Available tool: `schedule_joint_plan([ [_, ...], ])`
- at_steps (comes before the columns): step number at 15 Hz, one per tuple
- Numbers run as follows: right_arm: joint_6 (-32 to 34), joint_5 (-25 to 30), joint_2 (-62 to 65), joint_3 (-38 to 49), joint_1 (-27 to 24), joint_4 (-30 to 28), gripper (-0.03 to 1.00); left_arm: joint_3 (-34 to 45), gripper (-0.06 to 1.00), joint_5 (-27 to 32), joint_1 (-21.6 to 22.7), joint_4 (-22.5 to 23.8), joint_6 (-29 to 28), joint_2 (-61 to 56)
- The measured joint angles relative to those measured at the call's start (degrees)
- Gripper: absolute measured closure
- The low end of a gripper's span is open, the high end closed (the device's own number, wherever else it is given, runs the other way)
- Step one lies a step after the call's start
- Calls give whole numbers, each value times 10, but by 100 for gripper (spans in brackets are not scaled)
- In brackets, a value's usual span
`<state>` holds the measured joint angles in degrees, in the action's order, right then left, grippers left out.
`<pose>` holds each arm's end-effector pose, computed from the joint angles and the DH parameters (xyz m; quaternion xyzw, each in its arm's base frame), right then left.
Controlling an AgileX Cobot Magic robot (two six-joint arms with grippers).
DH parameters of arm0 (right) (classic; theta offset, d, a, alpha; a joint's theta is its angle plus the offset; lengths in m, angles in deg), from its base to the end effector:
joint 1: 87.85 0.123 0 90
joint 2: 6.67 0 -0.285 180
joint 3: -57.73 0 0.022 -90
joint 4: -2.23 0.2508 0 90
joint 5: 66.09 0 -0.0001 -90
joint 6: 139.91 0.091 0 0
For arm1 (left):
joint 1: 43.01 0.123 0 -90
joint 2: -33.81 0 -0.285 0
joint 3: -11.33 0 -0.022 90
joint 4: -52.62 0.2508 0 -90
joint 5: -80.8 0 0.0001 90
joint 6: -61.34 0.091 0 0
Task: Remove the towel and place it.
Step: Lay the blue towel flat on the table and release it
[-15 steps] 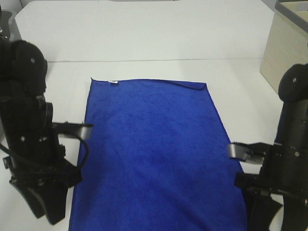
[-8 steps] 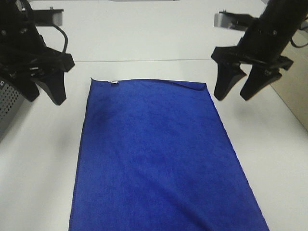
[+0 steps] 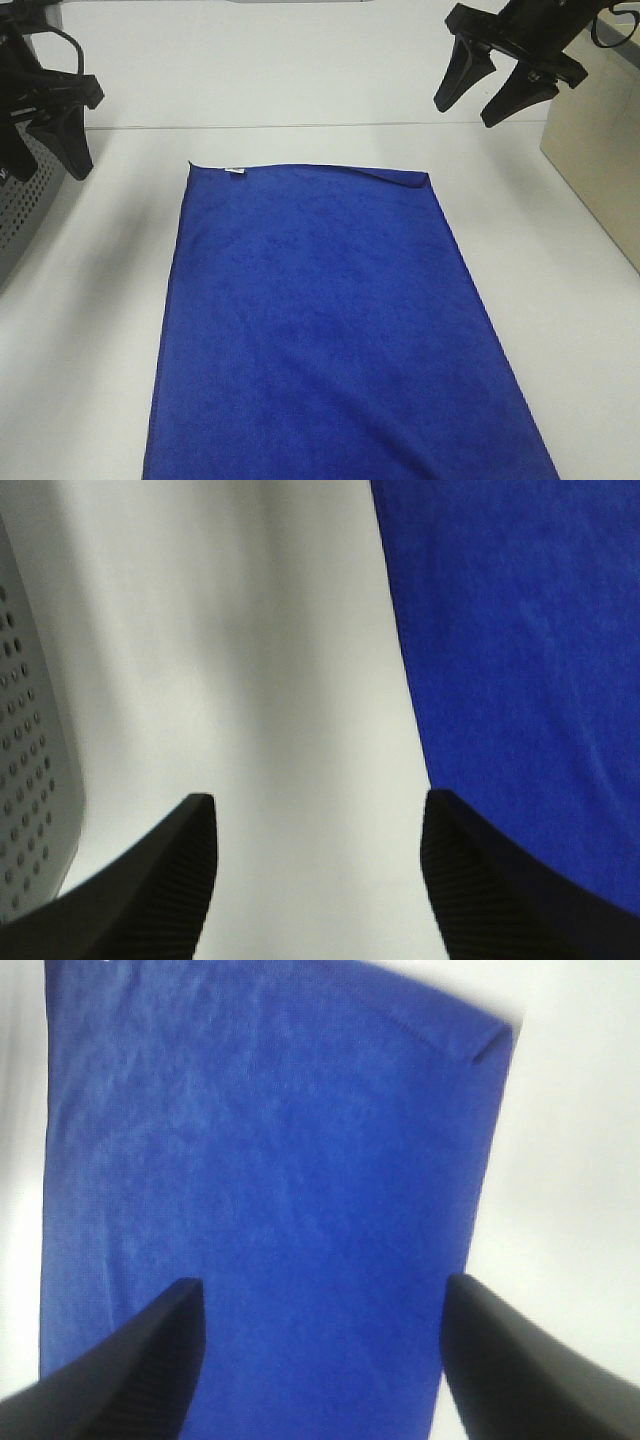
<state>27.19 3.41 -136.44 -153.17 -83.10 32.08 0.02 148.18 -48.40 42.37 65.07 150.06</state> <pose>0.4484 0.0799 0.2471 -0.0830 0.9599 0.2416 0.1154 0.3833 -0.0512 0.2463 0.0503 0.9929 -0.0855 0.0655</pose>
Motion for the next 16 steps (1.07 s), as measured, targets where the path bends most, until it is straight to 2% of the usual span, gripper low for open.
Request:
schedule_joint_plan([
  [2, -2, -1, -33, -36, -9, -1, 34, -34, 38, -17, 14, -18, 1, 45],
  [5, 1, 0, -42, -42, -9, -44, 34, -131, 38, -21, 18, -50, 9, 136],
  [8, 3, -3, -69, -46, -9, -52, 30, -211, 37, -22, 18, -61, 8, 207],
  [10, 5, -36, -88, -46, -9, -66, 30, -252, 35, -26, 18, -67, 8, 244],
  [12, 20, -58, -97, -46, -9, -72, 29, -283, 34, -31, 18, -76, 8, 272],
  [16, 14, -65, -125, -51, -9, -62, 29, -312, 34, -38, 18, -92, 9, 305],
])
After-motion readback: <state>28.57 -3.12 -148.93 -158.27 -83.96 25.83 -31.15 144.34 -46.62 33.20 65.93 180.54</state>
